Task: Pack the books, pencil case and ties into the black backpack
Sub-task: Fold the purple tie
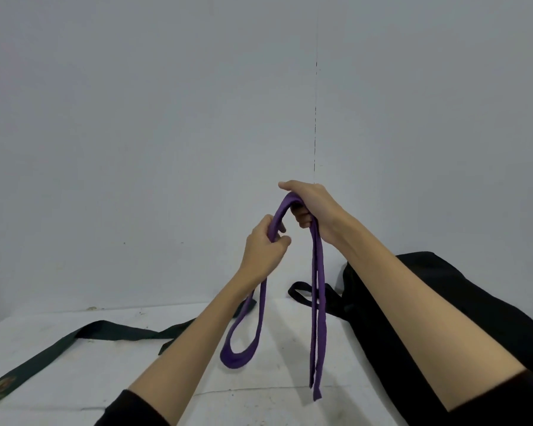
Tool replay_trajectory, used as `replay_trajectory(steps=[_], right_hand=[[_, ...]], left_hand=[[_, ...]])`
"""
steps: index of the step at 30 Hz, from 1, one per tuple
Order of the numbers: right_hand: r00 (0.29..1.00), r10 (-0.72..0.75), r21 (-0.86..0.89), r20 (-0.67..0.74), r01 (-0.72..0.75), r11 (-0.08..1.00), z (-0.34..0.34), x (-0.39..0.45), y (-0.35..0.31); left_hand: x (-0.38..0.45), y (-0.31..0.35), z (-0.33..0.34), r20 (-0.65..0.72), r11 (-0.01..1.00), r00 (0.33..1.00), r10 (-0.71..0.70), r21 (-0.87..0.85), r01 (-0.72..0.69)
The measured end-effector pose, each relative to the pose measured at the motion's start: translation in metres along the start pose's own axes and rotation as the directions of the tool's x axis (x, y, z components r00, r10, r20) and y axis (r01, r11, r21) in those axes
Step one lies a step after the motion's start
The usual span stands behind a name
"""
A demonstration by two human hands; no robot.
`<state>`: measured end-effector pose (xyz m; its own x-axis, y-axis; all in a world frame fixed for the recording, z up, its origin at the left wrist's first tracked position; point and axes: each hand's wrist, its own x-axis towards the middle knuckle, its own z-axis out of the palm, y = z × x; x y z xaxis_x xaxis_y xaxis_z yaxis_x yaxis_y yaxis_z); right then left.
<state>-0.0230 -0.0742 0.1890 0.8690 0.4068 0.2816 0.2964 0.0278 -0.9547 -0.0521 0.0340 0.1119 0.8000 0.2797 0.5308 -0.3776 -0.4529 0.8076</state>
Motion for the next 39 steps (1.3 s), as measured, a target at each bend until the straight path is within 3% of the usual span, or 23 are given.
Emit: replay_trajectory(steps=[3, 6, 12, 20, 29, 39], right_hand=[[0.999, -0.015, 0.070, -0.047, 0.018, 0.997, 0.006, 0.002, -0.004], [0.998, -0.027, 0.132, -0.063, 0.035, 0.991, 0.008, 0.005, -0.009], [0.996, 0.031, 0.395, -0.082, 0.004, 0.919, 0.017, 0.007, -0.014], [0.995, 0.016, 0.382, -0.097, 0.022, 0.924, 0.012, 0.007, -0.020], [0.991, 0.023, 0.410, -0.135, 0.035, 0.911, 0.004, 0.009, -0.017], [0.992, -0.006, 0.409, -0.125, 0.057, 0.911, 0.004, 0.006, -0.030]], left_hand=[[-0.014, -0.027, 0.007, -0.040, 1.000, 0.999, -0.023, 0.000, 0.023], [-0.033, -0.062, 0.011, -0.084, 0.991, 0.988, -0.130, -0.042, 0.127], [-0.060, -0.111, 0.019, -0.086, 0.967, 0.964, -0.251, -0.068, 0.246], [-0.065, -0.130, 0.012, 0.010, 0.948, 0.951, -0.309, -0.073, 0.309], [-0.069, -0.132, 0.000, 0.289, 0.851, 0.832, -0.473, -0.093, 0.516], [-0.073, -0.134, 0.001, 0.196, 0.897, 0.876, -0.441, 0.116, 0.426]])
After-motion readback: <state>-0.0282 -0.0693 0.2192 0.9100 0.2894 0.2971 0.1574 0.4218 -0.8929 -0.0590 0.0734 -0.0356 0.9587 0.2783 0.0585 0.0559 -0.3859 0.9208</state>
